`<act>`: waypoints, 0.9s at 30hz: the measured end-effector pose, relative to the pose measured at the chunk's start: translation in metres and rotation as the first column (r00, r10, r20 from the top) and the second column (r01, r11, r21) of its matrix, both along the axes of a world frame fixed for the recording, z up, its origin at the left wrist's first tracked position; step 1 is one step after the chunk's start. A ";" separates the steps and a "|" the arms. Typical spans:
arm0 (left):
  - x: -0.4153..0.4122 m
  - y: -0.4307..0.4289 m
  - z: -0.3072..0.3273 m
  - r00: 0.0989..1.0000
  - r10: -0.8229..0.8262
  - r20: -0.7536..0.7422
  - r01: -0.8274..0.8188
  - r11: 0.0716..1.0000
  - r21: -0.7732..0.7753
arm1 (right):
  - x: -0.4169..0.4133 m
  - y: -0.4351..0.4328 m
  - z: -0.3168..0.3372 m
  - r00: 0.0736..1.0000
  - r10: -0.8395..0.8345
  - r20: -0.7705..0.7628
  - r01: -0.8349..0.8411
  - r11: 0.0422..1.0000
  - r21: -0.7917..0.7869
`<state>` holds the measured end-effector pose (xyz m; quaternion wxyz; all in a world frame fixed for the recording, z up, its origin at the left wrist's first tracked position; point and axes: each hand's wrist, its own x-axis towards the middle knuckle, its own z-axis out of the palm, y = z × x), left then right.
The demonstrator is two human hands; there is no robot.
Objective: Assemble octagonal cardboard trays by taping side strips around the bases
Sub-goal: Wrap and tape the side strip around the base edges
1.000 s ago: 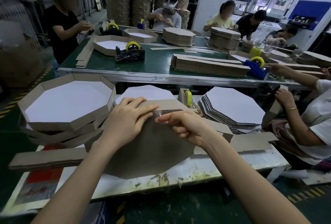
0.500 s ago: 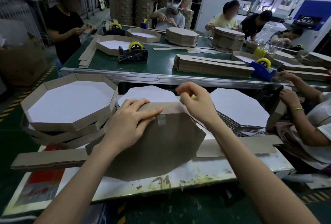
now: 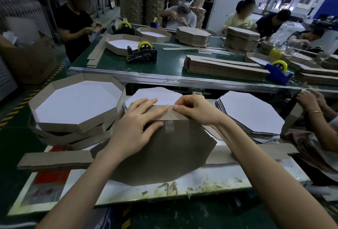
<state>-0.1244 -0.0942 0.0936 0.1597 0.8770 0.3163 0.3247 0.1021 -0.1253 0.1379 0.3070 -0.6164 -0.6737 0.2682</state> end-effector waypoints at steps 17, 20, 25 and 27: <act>0.013 -0.008 0.002 0.995 0.080 0.067 -0.088 0.987 0.131 | -0.002 -0.008 -0.002 1.000 0.005 0.012 -0.006 0.999 0.046; 0.005 0.000 -0.005 1.000 0.019 0.016 -0.021 0.983 0.184 | 0.001 -0.007 0.000 0.999 0.009 0.031 -0.010 0.999 0.036; -0.002 0.010 -0.012 0.995 0.016 0.098 -0.024 0.996 0.085 | 0.004 -0.004 0.004 1.000 0.017 0.023 -0.018 1.000 0.008; -0.004 0.011 -0.015 0.985 0.014 0.171 -0.021 0.999 0.037 | 0.004 -0.003 0.004 0.999 0.024 0.024 -0.024 1.000 0.006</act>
